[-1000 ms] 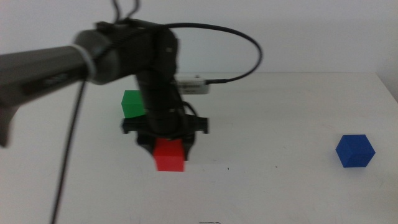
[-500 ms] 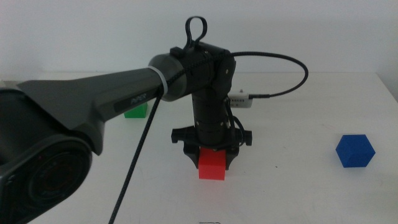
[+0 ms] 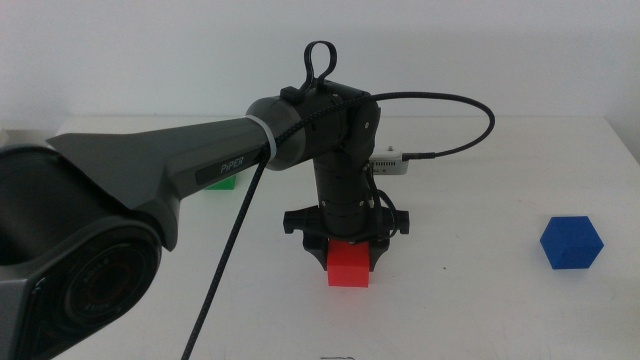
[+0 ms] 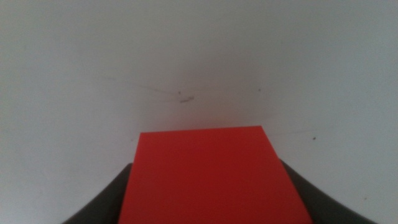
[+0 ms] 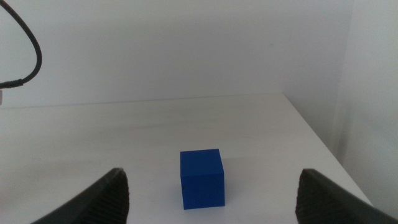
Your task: Stack red cubes first, then green, then blue cubes in a specific spot.
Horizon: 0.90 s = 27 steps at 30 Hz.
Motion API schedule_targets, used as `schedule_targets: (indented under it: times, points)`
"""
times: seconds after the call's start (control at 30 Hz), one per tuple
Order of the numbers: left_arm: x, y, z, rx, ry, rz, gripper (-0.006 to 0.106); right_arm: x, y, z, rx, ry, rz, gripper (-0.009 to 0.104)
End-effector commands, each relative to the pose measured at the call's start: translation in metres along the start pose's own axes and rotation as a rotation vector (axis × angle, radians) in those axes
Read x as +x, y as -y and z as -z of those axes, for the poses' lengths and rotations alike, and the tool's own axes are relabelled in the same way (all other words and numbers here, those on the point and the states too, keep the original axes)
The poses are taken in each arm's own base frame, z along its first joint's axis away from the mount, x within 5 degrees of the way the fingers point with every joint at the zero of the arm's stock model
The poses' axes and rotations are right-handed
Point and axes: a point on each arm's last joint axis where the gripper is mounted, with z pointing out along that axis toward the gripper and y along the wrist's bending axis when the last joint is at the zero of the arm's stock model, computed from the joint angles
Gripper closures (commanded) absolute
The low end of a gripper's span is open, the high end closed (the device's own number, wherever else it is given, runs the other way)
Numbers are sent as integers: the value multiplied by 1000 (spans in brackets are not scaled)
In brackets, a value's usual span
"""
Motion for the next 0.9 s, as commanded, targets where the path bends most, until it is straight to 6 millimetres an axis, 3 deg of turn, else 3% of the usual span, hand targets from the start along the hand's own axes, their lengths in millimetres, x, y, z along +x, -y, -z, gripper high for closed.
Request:
schedule_targets:
  times: [0.0, 0.67, 0.87]
  points:
    - [0, 10, 35, 72, 82, 2, 95, -11, -1, 2, -9, 106, 14, 5]
    - [-1, 9, 20, 58, 46, -5, 94, -11, -1, 2, -9, 106, 14, 5]
    - [0, 10, 20, 70, 33, 2, 84, -11, -1, 2, -9, 106, 14, 5]
